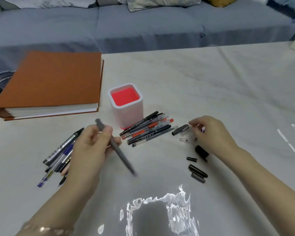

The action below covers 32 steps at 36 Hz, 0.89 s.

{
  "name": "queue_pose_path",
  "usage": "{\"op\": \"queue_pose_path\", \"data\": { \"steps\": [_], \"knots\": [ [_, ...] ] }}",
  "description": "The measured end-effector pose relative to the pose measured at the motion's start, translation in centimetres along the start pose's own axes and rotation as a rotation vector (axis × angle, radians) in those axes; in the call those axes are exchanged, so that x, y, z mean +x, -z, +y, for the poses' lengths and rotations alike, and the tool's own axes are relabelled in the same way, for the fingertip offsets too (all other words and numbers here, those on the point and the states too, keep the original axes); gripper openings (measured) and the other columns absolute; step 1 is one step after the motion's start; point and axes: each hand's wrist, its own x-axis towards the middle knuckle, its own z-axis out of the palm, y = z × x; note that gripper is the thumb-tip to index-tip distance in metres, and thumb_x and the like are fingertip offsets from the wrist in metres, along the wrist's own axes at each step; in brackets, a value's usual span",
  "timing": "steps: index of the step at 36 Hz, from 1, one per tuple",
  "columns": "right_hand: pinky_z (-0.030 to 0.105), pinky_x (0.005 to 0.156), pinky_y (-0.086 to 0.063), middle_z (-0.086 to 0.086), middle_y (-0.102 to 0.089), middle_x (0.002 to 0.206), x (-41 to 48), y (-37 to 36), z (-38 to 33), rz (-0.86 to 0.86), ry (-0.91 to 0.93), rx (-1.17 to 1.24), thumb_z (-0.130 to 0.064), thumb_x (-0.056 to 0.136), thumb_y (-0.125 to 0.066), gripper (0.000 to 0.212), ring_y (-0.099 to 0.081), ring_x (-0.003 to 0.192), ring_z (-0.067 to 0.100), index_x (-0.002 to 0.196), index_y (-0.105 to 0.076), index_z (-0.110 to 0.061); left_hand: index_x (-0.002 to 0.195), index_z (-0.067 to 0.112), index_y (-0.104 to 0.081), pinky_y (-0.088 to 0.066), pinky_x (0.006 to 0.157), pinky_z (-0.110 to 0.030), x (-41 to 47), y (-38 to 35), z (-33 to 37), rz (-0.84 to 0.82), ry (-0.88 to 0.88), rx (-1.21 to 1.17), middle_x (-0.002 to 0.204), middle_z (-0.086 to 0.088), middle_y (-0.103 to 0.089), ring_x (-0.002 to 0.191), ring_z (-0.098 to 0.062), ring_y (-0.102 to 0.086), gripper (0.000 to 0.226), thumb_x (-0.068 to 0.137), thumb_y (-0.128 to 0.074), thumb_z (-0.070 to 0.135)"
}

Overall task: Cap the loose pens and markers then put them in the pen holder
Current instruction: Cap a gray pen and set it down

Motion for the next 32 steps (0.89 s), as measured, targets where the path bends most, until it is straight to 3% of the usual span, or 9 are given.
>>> {"op": "queue_pose_path", "data": {
  "steps": [5, 8, 11, 14, 17, 19, 24, 27, 32],
  "knots": [
    [0.021, 0.071, -0.037, 0.001, -0.066, 0.089, -0.3, 1.0, 1.0, -0.124, -0.031, -0.022, -0.009, 0.083, -0.053, 0.021, -0.054, 0.079, 0.015, 0.094, -0.068, -0.019, 0.070, 0.009, -0.059, -0.059, 0.071, -0.025, -0.2, 0.2, -0.4, -0.084, 0.082, 0.013, 0.049, 0.002, -0.063, 0.055, -0.010, -0.062, 0.013, 0.083, -0.060, 0.009],
    [0.021, 0.066, -0.040, -0.007, -0.062, 0.079, -2.5, 1.4, 0.7, -0.304, 0.039, -0.053, -0.019, 0.083, -0.059, 0.011, -0.054, 0.071, 0.009, 0.081, -0.065, -0.027, 0.069, 0.007, -0.059, -0.058, 0.062, -0.024, -1.0, 0.0, -0.9, -0.216, 0.184, 0.090, 0.061, -0.007, -0.072, 0.059, -0.011, -0.067, 0.011, 0.080, -0.064, 0.008],
    [0.027, 0.070, -0.048, -0.009, -0.061, 0.077, -4.7, 1.9, 0.6, -0.412, 0.077, -0.084, -0.026, 0.079, -0.064, 0.003, -0.055, 0.070, 0.005, 0.077, -0.064, -0.027, 0.073, 0.007, -0.059, -0.055, 0.052, -0.019, -1.4, -0.7, -1.6, -0.275, 0.285, 0.089, 0.066, -0.007, -0.073, 0.061, -0.009, -0.069, 0.011, 0.083, -0.061, 0.010],
    [0.030, 0.069, -0.048, -0.007, -0.059, 0.079, -6.5, 1.9, 0.8, -0.458, 0.105, -0.154, -0.040, 0.074, -0.067, 0.016, -0.055, 0.075, 0.010, 0.075, -0.059, -0.026, 0.085, 0.012, -0.062, -0.052, 0.049, -0.017, -1.8, -1.1, -2.2, -0.306, 0.356, 0.050, 0.065, -0.001, -0.072, 0.060, -0.007, -0.068, 0.009, 0.088, -0.054, 0.011],
    [0.019, 0.059, -0.036, -0.010, -0.048, 0.076, -7.3, 1.0, 1.2, -0.447, 0.154, -0.291, -0.044, 0.077, -0.061, 0.021, -0.049, 0.076, 0.011, 0.073, -0.051, -0.026, 0.093, 0.017, -0.065, -0.053, 0.049, -0.017, -2.1, -1.3, -2.5, -0.327, 0.385, 0.028, 0.061, 0.003, -0.069, 0.058, -0.008, -0.067, 0.019, 0.092, -0.048, 0.008],
    [0.020, 0.056, -0.031, -0.011, -0.042, 0.075, -7.5, 0.5, 1.3, -0.410, 0.156, -0.315, -0.040, 0.082, -0.057, 0.018, -0.046, 0.077, 0.011, 0.073, -0.047, -0.028, 0.091, 0.014, -0.065, -0.053, 0.050, -0.018, -2.2, -1.3, -2.5, -0.333, 0.407, 0.021, 0.059, 0.002, -0.067, 0.056, -0.010, -0.066, 0.023, 0.092, -0.045, 0.004],
    [0.025, 0.064, -0.036, -0.007, -0.052, 0.096, -7.7, 0.0, 0.9, -0.294, 0.158, -0.384, -0.037, 0.087, -0.048, 0.017, -0.052, 0.088, 0.014, 0.086, -0.057, -0.022, 0.089, 0.011, -0.060, -0.050, 0.049, -0.022, -2.0, -1.2, -2.5, -0.327, 0.446, 0.055, 0.056, 0.000, -0.055, 0.050, -0.013, -0.052, 0.022, 0.093, -0.039, 0.003],
    [0.025, 0.071, -0.040, -0.008, -0.054, 0.107, -7.7, -0.5, 0.7, -0.296, 0.153, -0.405, -0.035, 0.090, -0.043, 0.024, -0.053, 0.102, 0.013, 0.103, -0.060, -0.024, 0.089, 0.015, -0.064, -0.046, 0.048, -0.020, -2.0, -1.1, -2.3, -0.327, 0.386, 0.108, 0.053, 0.004, -0.042, 0.048, -0.012, -0.043, 0.024, 0.095, -0.041, 0.018],
    [0.024, 0.071, -0.041, -0.009, -0.054, 0.105, -7.6, -0.7, 0.9, -0.279, 0.156, -0.406, -0.033, 0.088, -0.045, 0.022, -0.053, 0.099, 0.013, 0.100, -0.062, -0.024, 0.087, 0.020, -0.067, -0.045, 0.049, -0.017, -2.2, -0.5, -2.1, -0.343, 0.233, 0.207, 0.046, 0.008, -0.042, 0.045, -0.008, -0.043, 0.021, 0.092, -0.047, 0.023]
  ]
}}
